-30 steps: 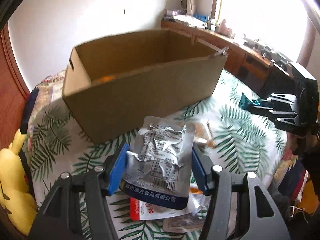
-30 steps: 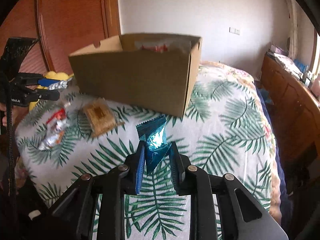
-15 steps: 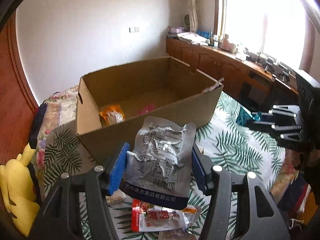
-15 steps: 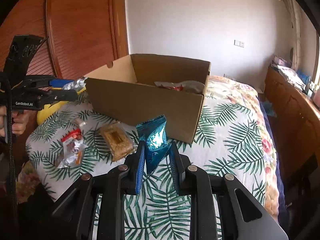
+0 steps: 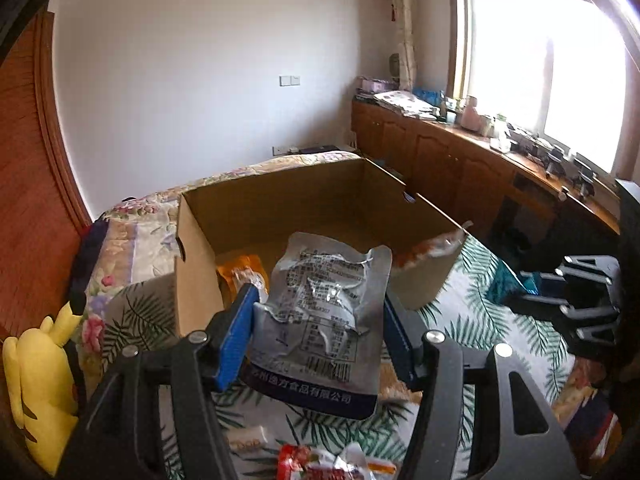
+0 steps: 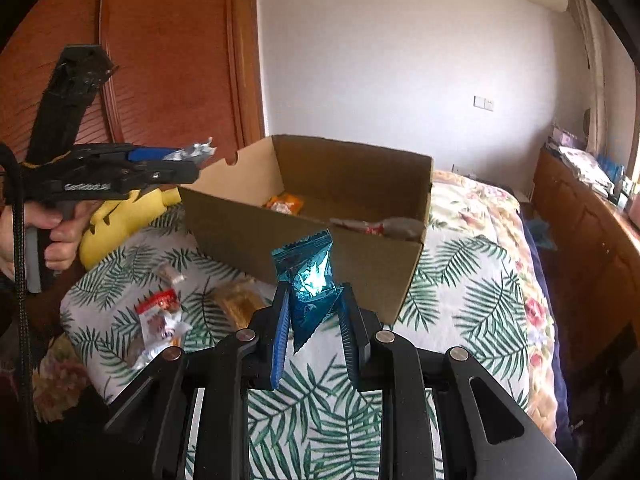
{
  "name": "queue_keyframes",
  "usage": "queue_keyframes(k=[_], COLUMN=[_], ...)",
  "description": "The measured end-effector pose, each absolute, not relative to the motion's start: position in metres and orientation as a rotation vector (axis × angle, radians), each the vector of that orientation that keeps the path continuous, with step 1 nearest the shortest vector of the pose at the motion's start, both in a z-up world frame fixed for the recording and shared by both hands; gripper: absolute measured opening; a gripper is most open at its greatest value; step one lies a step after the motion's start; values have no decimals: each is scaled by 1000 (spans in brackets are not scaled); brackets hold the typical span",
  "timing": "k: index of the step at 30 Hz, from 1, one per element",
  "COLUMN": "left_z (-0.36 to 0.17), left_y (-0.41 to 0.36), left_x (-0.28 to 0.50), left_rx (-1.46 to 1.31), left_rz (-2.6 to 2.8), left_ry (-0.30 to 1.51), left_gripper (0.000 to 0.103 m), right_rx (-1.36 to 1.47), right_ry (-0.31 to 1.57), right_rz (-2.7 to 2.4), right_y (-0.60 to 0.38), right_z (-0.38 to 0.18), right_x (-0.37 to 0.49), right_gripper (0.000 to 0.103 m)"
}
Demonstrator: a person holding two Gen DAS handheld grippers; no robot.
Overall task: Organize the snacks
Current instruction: 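Carry both snacks over the cardboard box and open both tools to drop them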
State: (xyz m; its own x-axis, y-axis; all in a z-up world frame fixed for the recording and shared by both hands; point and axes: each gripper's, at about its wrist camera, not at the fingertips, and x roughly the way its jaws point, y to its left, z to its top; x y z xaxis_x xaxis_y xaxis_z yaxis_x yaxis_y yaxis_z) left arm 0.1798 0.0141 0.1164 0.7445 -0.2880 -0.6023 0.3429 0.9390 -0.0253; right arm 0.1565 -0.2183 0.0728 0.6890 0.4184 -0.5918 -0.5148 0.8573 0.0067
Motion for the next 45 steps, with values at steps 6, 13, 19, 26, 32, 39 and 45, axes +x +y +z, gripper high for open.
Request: queue_keyframes(k=[6,13,19,26,32,39,45], left_z=[117,108,99,89,80,77,85], left_y=[18,28,29,23,19,13,19], left_x=[207,235,242,248,256,257,255], left_rx=[67,12,16,56,53,76,77], left_rz=[-305,-266,-250,-249,-233,-229,-217], left_ry=[663,699,713,741,765,783,752], left_gripper=[59,59,59,60,61,63,69], right_rx=[-140,-109,-96,-87,-82,-89,-110], right_ry=[611,604,615,638,673,692,709], right_rz=[524,528,516,485,456,429,420], right_y=[-213,-202,-188,-181,-181,-174,-166], right_z=[80,90,95,91,85,81,71], right_x=[160,177,201,222,244,260,262], right_gripper=[22,22,22,22,22,22,22])
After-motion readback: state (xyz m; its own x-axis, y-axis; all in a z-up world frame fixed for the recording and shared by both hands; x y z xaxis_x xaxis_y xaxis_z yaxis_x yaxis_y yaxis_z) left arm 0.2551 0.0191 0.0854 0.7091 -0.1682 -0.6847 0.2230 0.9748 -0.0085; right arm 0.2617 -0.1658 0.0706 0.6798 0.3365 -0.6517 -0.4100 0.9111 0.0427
